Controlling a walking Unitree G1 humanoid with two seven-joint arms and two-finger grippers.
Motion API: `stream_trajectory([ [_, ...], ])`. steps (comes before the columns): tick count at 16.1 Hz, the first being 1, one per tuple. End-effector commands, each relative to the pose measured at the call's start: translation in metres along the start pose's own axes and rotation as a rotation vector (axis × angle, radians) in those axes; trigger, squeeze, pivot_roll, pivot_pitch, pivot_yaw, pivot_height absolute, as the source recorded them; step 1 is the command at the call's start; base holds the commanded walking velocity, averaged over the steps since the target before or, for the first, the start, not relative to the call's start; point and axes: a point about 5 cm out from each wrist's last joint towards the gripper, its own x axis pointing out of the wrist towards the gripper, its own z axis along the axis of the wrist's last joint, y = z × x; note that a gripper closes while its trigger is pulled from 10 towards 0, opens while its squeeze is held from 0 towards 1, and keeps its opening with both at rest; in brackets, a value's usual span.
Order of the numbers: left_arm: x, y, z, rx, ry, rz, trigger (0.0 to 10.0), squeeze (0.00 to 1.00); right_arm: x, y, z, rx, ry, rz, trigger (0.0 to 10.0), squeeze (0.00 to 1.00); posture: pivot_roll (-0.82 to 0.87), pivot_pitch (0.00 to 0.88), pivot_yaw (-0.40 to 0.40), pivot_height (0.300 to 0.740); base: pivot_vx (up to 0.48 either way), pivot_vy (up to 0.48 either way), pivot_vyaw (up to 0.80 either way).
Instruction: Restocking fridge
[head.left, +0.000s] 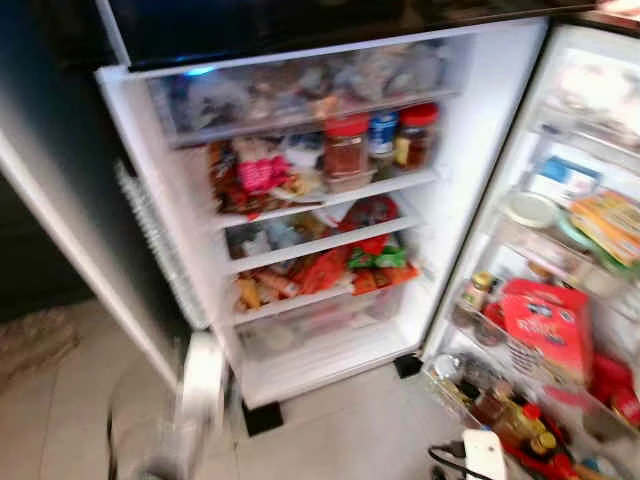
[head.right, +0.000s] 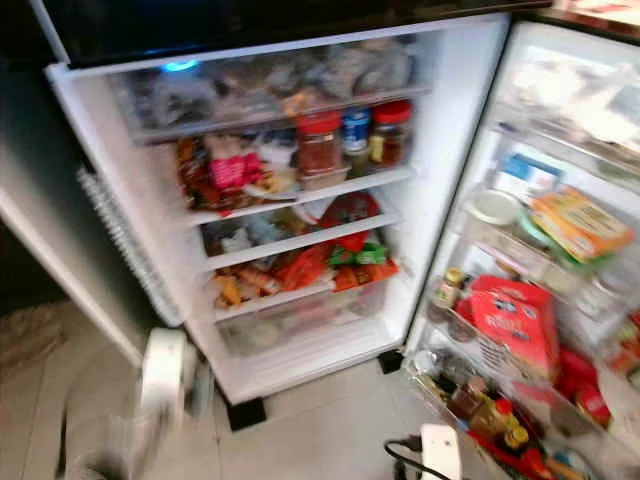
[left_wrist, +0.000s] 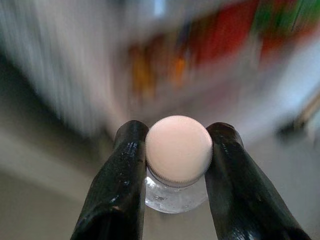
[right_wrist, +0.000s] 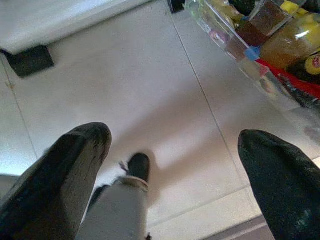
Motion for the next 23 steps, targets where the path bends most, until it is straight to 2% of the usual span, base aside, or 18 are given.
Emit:
stream_trajectory([
  [1,-0.013,-0.001,-0.024,-0.034,0.058,0.0,10.0,0.0,-0.002,-0.006,-0.008,0.01,0.024,-0.017,10.0,0.0,-0.04,0.0,0.007,0.74,0.0,0.0,0.0],
  [2,-0.011,-0.002,-0.01,-0.068,-0.042,-0.012,10.0,0.0,-0.002,-0.007,-0.009,0.017,0.028,-0.022,10.0,0.0,-0.04,0.0,0.007,0.74,0.0,0.0,0.0],
  [3,-0.01,-0.004,-0.006,-0.083,-0.076,-0.035,10.0,0.0,-0.002,-0.008,-0.009,0.016,0.031,-0.023,10.0,0.0,-0.03,0.0,0.006,0.74,0.0,0.0,0.0],
  [6,-0.013,-0.007,-0.006,-0.124,-0.101,-0.046,10.0,0.0,-0.002,-0.008,-0.01,0.013,0.034,-0.019,10.0,0.0,-0.03,0.0,0.002,0.74,0.0,0.0,0.0],
  [11,-0.018,-0.014,-0.011,-0.141,-0.103,-0.094,10.0,0.0,-0.003,-0.01,-0.011,0.018,0.032,-0.022,10.0,0.0,-0.02,0.0,-0.009,0.74,0.171,0.0,0.0],
  [14,-0.017,-0.015,-0.009,-0.145,-0.101,-0.104,10.0,0.0,-0.003,-0.01,-0.012,0.017,0.042,-0.015,10.0,0.0,-0.02,0.0,-0.008,0.74,0.314,0.0,-0.42],
  [23,-0.014,-0.016,-0.006,-0.144,-0.097,-0.116,10.0,0.0,-0.003,-0.009,-0.012,0.009,0.033,-0.007,10.0,0.0,-0.02,0.0,-0.006,0.74,0.335,0.0,0.0],
])
